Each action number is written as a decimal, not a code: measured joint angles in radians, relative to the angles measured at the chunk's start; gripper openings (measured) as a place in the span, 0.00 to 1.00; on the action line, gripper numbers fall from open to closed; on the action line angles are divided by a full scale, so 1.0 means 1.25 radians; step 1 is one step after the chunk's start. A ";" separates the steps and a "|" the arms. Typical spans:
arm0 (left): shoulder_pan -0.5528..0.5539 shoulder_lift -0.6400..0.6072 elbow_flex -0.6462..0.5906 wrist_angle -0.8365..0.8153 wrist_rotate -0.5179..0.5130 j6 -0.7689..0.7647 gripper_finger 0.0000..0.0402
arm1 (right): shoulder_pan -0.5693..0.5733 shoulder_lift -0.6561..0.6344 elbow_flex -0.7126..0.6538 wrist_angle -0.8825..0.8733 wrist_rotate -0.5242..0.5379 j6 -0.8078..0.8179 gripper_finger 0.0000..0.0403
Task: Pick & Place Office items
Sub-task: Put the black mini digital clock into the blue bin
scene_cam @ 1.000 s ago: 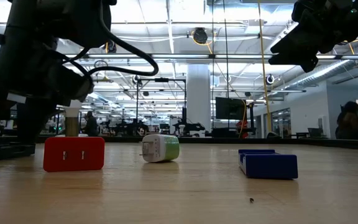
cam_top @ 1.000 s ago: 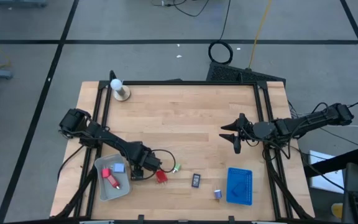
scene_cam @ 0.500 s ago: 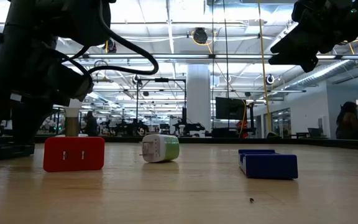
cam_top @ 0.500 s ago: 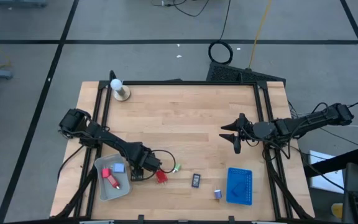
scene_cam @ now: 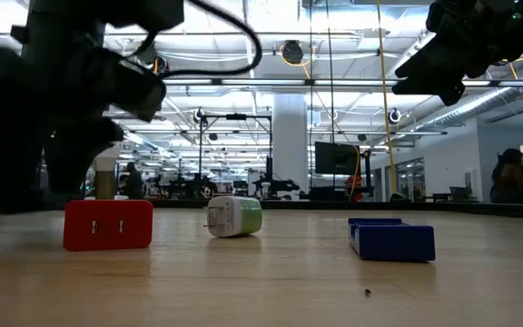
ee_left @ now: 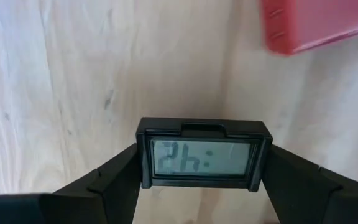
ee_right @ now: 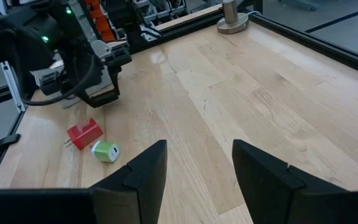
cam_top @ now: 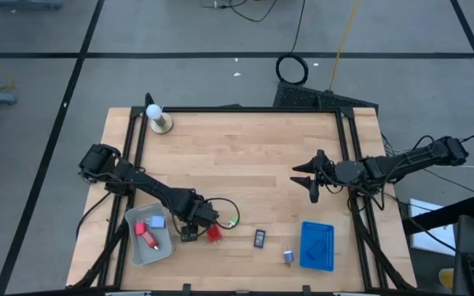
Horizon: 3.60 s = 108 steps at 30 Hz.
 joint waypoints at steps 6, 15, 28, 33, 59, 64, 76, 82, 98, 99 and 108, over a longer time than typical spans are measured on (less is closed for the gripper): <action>0.000 0.000 0.071 -0.035 -0.025 -0.002 0.70 | 0.000 0.000 0.000 0.001 0.000 0.001 0.43; 0.039 -0.001 0.188 -0.093 -0.124 -0.032 0.70 | 0.000 0.000 0.000 0.110 -0.002 0.093 0.43; 0.129 -0.002 0.384 -0.036 -0.264 -0.080 0.70 | 0.000 0.000 0.000 0.210 -0.026 0.403 0.43; 0.151 -0.002 0.420 0.067 -0.299 -0.063 0.70 | 0.000 0.010 0.000 0.247 -0.082 0.487 0.43; 0.179 -0.002 0.426 0.470 -0.297 0.028 0.70 | -0.045 0.244 0.000 0.541 -0.044 0.874 0.81; 0.167 -0.002 0.426 0.517 -0.290 0.068 0.70 | -0.059 0.260 0.000 0.622 -0.088 0.946 0.85; 0.166 -0.002 0.426 0.552 -0.273 0.150 0.70 | -0.058 0.261 0.000 0.691 -0.147 1.098 0.86; 0.169 -0.002 0.426 0.552 -0.272 0.146 0.70 | -0.058 0.261 0.000 0.750 -0.146 1.112 0.86; 0.216 -0.002 0.426 0.599 -0.190 0.160 0.70 | -0.057 0.261 0.000 0.789 -0.120 1.111 0.86; 0.220 -0.002 0.426 0.603 -0.182 0.162 0.70 | -0.057 0.261 0.000 0.789 -0.120 1.111 0.86; 0.251 -0.002 0.420 0.647 -0.127 0.173 0.70 | -0.058 0.261 0.000 0.789 -0.102 1.111 0.86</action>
